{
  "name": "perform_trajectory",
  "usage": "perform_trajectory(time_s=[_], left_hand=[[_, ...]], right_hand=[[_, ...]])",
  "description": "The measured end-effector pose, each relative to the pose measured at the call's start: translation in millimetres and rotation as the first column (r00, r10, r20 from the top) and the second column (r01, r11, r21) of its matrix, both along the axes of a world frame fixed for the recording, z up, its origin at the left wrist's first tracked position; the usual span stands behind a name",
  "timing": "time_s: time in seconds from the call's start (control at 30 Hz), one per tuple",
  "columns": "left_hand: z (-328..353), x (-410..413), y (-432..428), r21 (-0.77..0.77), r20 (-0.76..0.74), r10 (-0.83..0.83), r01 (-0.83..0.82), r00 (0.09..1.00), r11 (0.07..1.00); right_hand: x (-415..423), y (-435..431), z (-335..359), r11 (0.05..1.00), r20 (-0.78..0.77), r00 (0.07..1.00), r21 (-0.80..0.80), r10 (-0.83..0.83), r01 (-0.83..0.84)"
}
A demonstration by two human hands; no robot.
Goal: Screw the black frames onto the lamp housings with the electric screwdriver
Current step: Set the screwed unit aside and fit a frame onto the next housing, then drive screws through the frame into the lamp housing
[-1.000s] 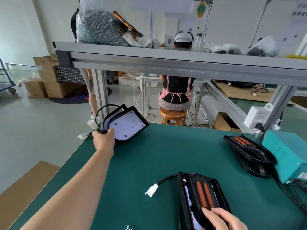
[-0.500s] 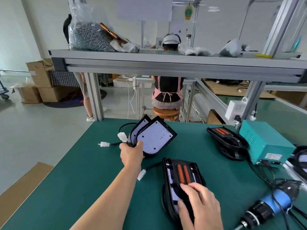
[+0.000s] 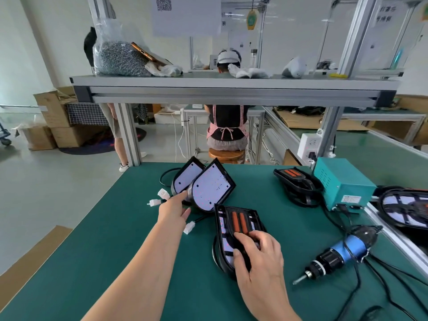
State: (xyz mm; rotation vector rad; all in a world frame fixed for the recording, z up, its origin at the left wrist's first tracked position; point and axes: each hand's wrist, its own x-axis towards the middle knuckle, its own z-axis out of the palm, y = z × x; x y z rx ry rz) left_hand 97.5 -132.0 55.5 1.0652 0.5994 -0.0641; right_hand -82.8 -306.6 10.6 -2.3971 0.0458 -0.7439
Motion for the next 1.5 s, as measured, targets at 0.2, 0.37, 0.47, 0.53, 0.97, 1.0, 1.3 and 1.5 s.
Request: perform_trajectory(time_s=[0.2, 0.37, 0.47, 0.53, 0.97, 1.0, 1.3, 1.5], left_hand=[[-1, -31, -22, 0.089, 0.014, 0.013, -0.014, 1.0, 0.996], [7, -67, -36, 0.171, 0.127, -0.057, 0.035, 0.99, 0.985], [10, -87, -37, 0.288, 0.192, -0.151, 0.092, 0.97, 0.953], [8, -100, -37, 0.427, 0.211, -0.214, 0.107, 0.954, 0.898], [12, -115, 53, 0.953, -0.191, -0.415, 0.27, 0.889, 0.14], [13, -115, 58, 0.95, -0.221, -0.42, 0.292, 0.88, 0.112], [9, -120, 62, 0.93, -0.36, -0.446, 0.35, 0.819, -0.11], [10, -118, 54, 0.892, -0.447, -0.421, 0.362, 0.789, -0.269]], right_hand=[[-5, 0, 1, 0.999, -0.111, 0.993, 0.039, 0.03, -0.026], [-14, 0, 6, 0.999, -0.146, 0.989, -0.037, 0.002, -0.008], [-28, 0, 6, 0.999, -0.15, 0.988, -0.048, -0.033, 0.026], [-40, -1, 2, 0.998, -0.128, 0.991, -0.057, -0.049, 0.042], [-53, -7, 9, 0.997, 0.113, 0.991, -0.027, -0.065, 0.068], [-53, -10, 10, 0.997, 0.135, 0.988, 0.015, -0.078, 0.076], [-59, -88, 36, 0.894, 0.002, 0.949, 0.336, -0.315, 0.296], [-55, -116, 30, 0.84, -0.315, 0.894, 0.345, -0.317, 0.419]])
